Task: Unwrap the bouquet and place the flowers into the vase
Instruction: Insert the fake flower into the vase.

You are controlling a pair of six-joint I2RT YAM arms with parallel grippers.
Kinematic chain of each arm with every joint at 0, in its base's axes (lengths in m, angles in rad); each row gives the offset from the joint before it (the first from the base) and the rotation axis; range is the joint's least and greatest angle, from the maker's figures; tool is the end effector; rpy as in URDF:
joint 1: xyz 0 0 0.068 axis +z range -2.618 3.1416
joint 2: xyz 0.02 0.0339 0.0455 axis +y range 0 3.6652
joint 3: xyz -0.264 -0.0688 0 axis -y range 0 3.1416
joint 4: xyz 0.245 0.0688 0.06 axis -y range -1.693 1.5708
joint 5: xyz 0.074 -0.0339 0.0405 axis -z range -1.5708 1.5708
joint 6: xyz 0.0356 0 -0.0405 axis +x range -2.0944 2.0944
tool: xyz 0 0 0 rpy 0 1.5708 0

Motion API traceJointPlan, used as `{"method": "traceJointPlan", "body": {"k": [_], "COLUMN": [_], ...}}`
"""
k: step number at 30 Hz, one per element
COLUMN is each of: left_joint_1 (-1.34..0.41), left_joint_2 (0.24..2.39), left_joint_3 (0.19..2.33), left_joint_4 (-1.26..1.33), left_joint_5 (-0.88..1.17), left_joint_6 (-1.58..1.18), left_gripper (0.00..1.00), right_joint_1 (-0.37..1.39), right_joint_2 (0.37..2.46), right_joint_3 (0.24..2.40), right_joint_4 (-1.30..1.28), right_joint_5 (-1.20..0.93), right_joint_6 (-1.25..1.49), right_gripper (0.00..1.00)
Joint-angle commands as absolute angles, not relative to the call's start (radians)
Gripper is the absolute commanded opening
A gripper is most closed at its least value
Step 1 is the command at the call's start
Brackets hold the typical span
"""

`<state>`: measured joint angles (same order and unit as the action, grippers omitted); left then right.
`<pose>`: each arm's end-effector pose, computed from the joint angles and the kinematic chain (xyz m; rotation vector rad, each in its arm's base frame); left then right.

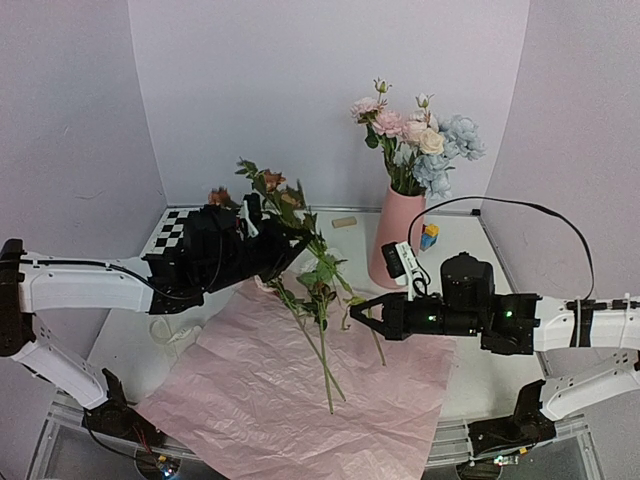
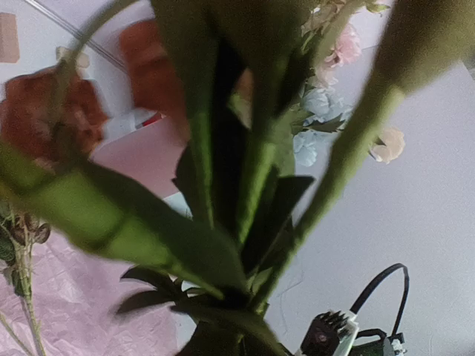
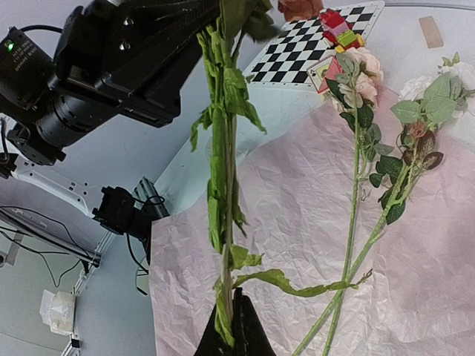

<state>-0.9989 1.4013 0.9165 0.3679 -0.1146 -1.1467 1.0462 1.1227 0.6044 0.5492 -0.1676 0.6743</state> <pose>0.1814 -0.2743 0.2999 -0.2405 1.9156 -1.4538 0.1237 0.2256 0.2856 -0.4689 1.6789 1.4529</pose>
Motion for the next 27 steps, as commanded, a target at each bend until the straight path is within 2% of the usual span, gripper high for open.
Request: {"method": "traceJointPlan", "body": {"k": [1,8,15,18,19,21,23,25,27], "left_joint_1": [-0.951,-0.942,-0.942,-0.942,-0.942,-0.942,-0.943,-0.943,-0.944], "left_joint_2": [1.438,1.485,1.546,1.563,1.569,1.582,1.596,1.606,1.610], "left_joint_3": [1.013,1.038,1.063,1.075,1.080,1.087,1.099,1.112,1.123], "left_joint_4": [0.407,0.389,0.384,0.379,0.378,0.374,0.371,0.367,0.362], "left_joint_5": [0.005,0.145,0.205,0.222,0.227,0.240,0.255,0.263,0.261], "left_joint_6": [-1.051,-0.957,-0.943,-0.932,-0.928,-0.919,-0.899,-0.871,-0.844], "left_gripper": [0.00,0.00,0.00,0.00,0.00,0.00,0.00,0.00,0.00], "right_joint_1": [1.052,1.053,1.054,1.053,1.053,1.054,1.053,1.053,1.052], "right_joint_2": [1.141,1.169,1.210,1.209,1.205,1.184,1.152,1.103,1.050], "right_joint_3": [0.649,0.683,0.695,0.692,0.689,0.683,0.675,0.665,0.657], "right_joint_4": [0.466,0.303,0.273,0.259,0.258,0.254,0.246,0.229,0.201], "right_joint_5": [-0.210,-0.262,-0.331,-0.301,-0.292,-0.270,-0.231,-0.184,-0.132], "right_joint_6": [0.633,0.606,0.610,0.618,0.619,0.619,0.620,0.620,0.613], "right_gripper": [0.00,0.00,0.00,0.05,0.09,0.25,0.37,0.57,0.71]}}
